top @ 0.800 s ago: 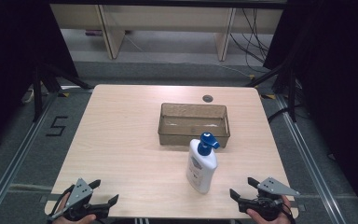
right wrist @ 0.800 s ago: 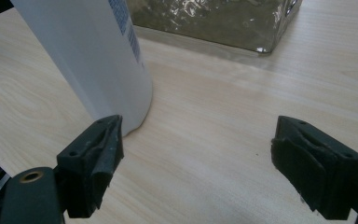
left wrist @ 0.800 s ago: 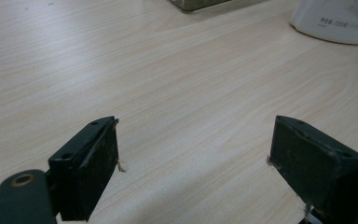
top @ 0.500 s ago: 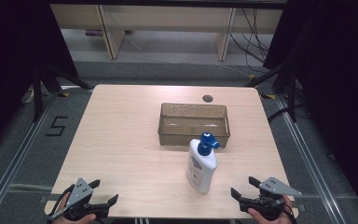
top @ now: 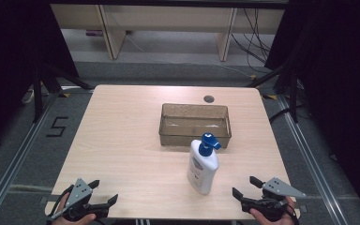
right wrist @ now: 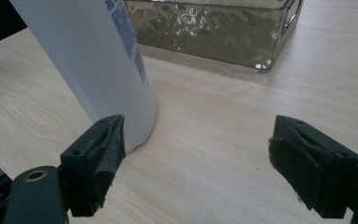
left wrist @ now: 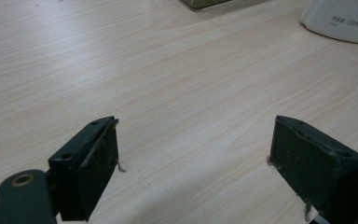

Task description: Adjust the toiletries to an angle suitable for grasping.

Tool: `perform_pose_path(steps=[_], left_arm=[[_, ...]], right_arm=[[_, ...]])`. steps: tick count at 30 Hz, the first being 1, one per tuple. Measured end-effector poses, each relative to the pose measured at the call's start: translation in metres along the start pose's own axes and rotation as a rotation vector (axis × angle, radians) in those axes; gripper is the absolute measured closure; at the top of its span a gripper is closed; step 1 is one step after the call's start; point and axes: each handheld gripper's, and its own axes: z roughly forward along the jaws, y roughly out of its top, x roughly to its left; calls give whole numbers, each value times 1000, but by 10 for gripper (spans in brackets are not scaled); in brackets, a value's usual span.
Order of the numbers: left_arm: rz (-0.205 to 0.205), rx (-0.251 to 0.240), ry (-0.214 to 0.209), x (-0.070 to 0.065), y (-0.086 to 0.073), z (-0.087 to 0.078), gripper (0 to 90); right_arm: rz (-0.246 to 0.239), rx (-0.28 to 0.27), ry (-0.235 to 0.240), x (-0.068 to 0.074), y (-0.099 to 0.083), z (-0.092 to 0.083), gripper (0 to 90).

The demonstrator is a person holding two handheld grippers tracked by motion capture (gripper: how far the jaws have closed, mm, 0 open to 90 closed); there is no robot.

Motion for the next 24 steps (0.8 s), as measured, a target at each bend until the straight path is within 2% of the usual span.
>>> perform_pose_path(steps=[2,6,7,8,9,11,12,14,15,16,19,20,21,22,24], left_arm=[[-2,-3,-1,0,0,0,149],[0,-16,-9,1,0,0,149],[2,-14,-8,2,0,0,149],[2,-14,-8,2,0,0,149],[2,-14,-9,2,0,0,149],[1,-17,-9,1,0,0,149],[1,-17,-9,1,0,0,149],[-15,-33,-12,0,0,1,149],[-9,-28,-14,0,0,1,149],[2,-18,-16,1,0,1,149],[1,-17,-18,0,0,1,149],[-2,-18,-18,0,0,1,149],[-3,-19,-17,0,0,1,149],[-9,-26,-17,0,0,1,149],[-18,-31,-18,0,0,2,149]], right_arm=[[-27,0,-20,-1,1,-1,199],[-22,-16,-4,2,5,-5,214],[0,-2,14,4,5,-5,215],[32,-1,1,7,6,-7,216],[-28,-35,-2,4,7,-5,218],[-15,-27,4,7,9,-8,219],[-37,-33,6,6,10,-8,221],[-31,-40,10,8,11,-9,226],[-34,-45,14,9,12,-9,226],[-14,-44,21,10,12,-9,226],[-35,-61,21,11,14,-10,227],[5,-69,34,15,15,-10,227],[-27,-64,38,12,16,-10,228],[-28,-54,26,13,17,-12,229],[-31,-85,26,15,18,-12,230]])
